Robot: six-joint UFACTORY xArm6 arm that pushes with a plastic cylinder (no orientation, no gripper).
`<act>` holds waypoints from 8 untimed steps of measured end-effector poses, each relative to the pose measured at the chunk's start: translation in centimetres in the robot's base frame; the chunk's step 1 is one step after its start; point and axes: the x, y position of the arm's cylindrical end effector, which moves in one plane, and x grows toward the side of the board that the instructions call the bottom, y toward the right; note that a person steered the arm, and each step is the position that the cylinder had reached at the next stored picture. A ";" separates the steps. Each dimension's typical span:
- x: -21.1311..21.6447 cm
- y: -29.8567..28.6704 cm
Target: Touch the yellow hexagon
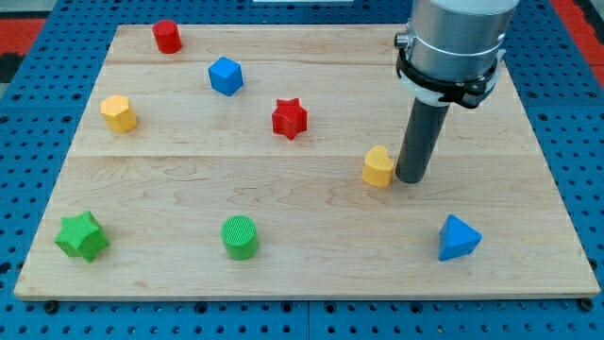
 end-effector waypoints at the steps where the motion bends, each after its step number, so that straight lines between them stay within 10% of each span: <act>1: -0.2 0.4; 4: 5.2 1.2; 8: -1.0 -24.1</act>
